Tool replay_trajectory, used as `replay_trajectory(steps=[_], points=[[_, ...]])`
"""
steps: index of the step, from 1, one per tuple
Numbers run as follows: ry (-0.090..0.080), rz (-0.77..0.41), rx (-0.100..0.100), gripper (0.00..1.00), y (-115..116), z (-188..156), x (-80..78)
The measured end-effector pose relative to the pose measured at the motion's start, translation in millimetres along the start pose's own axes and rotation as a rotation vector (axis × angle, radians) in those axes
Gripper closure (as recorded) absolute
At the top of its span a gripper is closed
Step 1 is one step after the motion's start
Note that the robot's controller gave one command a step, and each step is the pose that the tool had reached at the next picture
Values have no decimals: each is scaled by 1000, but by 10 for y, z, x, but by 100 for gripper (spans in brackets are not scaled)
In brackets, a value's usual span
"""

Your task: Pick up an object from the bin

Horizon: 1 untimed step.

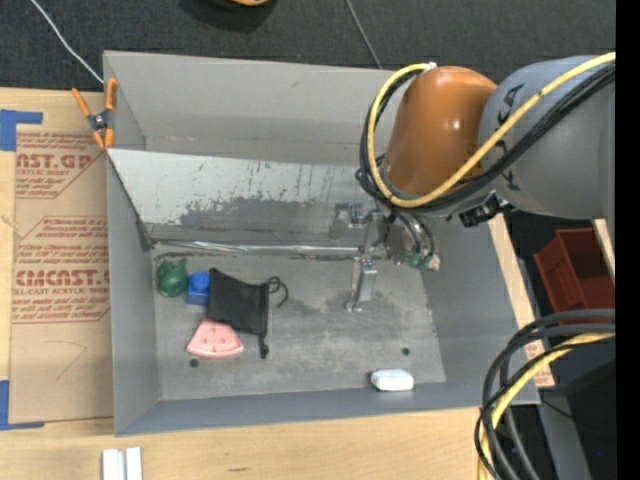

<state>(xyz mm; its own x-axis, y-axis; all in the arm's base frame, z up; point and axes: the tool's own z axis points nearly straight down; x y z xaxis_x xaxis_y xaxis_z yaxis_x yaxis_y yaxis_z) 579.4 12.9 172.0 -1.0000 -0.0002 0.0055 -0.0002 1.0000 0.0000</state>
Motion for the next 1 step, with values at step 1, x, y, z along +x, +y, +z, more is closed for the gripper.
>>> replay_trajectory(steps=[1], points=[[-8,0,0,0,0,-49,-15]])
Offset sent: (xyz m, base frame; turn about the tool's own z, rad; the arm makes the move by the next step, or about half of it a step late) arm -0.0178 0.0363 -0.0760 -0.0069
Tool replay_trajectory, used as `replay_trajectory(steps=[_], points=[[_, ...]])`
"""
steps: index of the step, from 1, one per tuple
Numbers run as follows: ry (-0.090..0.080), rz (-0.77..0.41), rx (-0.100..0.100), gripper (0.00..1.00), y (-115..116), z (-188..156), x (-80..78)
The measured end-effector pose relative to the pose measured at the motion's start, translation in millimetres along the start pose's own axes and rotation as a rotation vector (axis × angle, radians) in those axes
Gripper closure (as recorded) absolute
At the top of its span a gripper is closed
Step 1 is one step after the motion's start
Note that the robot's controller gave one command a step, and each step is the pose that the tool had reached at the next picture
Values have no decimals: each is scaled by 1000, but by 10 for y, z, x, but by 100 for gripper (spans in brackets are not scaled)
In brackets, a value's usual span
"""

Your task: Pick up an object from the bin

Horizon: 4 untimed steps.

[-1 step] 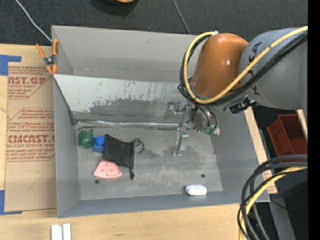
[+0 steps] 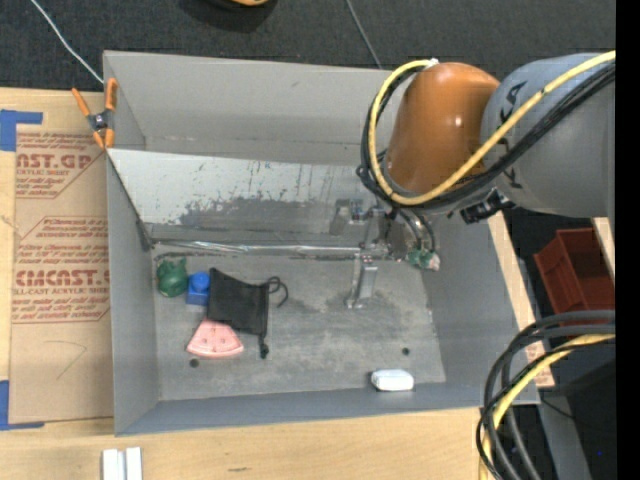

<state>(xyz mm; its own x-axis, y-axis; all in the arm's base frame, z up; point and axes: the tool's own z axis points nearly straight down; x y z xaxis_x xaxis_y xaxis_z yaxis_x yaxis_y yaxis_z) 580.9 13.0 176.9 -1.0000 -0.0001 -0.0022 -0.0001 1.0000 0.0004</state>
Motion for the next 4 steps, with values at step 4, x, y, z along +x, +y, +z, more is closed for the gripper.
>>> replay_trajectory(steps=[4], points=[[-5,-232,-3,0,1242,1047,-73]])
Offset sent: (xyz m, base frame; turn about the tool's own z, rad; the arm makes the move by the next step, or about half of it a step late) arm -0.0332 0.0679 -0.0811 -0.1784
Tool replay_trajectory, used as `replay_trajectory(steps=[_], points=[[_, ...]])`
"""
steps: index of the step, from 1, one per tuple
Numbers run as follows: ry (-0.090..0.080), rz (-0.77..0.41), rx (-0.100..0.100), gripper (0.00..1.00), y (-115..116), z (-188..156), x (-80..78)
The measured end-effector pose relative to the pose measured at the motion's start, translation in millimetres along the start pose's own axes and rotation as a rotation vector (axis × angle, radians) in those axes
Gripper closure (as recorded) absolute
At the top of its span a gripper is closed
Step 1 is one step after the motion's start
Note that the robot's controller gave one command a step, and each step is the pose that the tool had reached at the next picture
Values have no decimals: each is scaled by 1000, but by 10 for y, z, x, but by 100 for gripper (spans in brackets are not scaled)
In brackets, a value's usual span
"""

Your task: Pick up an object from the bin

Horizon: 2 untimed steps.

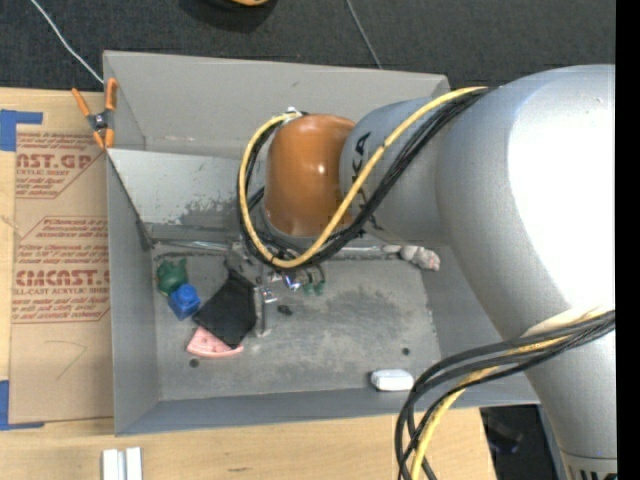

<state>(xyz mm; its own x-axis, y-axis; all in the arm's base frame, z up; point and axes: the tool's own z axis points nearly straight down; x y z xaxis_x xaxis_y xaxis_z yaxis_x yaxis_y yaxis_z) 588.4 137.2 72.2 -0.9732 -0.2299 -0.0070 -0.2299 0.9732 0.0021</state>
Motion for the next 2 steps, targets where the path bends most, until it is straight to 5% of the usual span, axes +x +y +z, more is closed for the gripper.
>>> replay_trajectory(steps=[1,2], points=[[18,124,-5,0,256,27,107],[18,123,-5,0,253,27,108]])
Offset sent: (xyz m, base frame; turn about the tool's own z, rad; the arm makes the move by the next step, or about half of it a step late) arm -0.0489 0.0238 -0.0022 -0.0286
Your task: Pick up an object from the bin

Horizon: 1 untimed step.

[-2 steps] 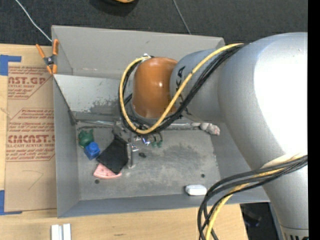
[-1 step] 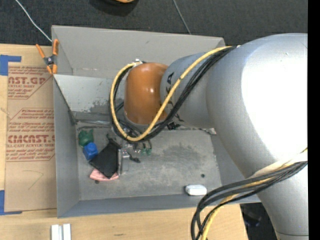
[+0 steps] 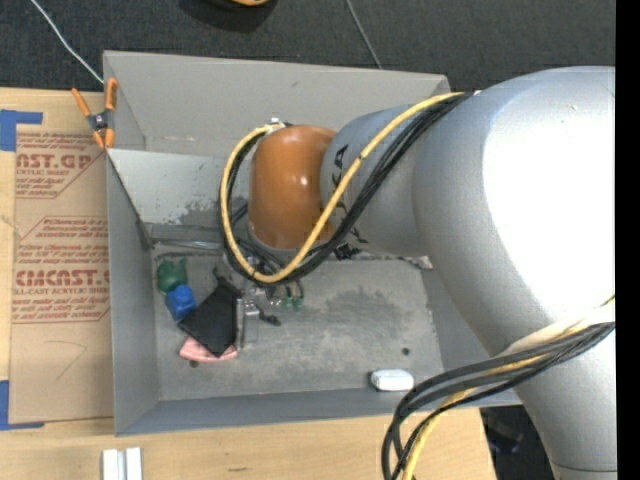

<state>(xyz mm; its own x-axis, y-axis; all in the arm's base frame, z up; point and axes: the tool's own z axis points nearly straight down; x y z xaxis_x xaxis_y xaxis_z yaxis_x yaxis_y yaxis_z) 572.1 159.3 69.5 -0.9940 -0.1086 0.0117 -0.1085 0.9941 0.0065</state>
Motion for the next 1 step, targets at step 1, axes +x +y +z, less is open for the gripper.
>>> replay_trajectory(steps=[1], points=[[1,-191,-1,0,-129,6,408]])
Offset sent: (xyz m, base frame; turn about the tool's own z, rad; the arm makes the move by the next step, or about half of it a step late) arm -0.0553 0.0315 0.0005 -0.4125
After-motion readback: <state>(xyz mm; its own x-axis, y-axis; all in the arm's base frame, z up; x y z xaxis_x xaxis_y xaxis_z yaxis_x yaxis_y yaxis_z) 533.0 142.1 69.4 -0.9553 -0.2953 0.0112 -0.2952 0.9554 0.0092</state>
